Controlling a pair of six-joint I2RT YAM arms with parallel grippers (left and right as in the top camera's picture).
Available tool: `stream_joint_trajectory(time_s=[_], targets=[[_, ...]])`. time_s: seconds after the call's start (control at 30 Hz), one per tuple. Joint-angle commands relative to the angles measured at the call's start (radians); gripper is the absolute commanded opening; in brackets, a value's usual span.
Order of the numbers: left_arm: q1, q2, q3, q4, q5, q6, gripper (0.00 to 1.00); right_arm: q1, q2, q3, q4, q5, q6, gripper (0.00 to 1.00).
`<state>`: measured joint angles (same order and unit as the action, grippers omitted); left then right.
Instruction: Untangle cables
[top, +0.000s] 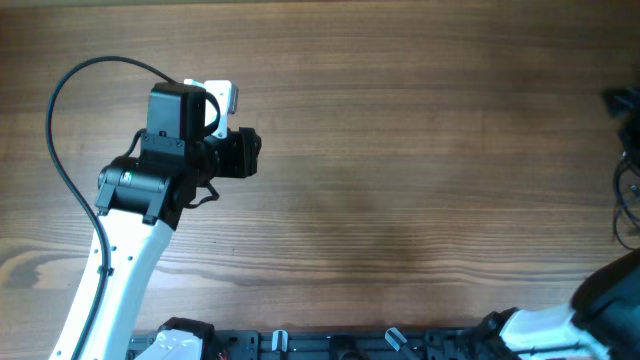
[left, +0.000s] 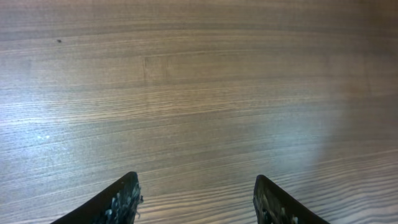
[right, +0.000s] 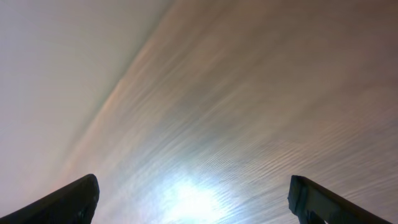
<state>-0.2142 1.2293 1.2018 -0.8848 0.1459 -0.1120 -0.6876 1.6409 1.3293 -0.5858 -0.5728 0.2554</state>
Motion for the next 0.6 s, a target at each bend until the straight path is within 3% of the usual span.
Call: stream_joint_trajectory(time_s=[0.0, 0.13, 0.27, 0.57], targets=[[0.003, -0.006, 0.003, 0.001, -0.010, 0.003, 0.61, 0.130, -0.154, 0.032, -0.084, 0.340, -0.093, 1.00], [0.003, -0.006, 0.003, 0.000, -0.010, 0.030, 0.60, 0.246, -0.238, 0.032, -0.207, 0.317, -0.204, 1.00], [0.003, -0.006, 0.003, 0.001, -0.010, 0.030, 0.55, 0.353, -0.312, 0.032, -0.301, 0.073, -0.399, 1.00], [0.003, -0.070, 0.003, -0.014, -0.010, 0.024, 0.52, 0.617, -0.707, 0.032, -0.472, 0.229, -0.414, 1.00]])
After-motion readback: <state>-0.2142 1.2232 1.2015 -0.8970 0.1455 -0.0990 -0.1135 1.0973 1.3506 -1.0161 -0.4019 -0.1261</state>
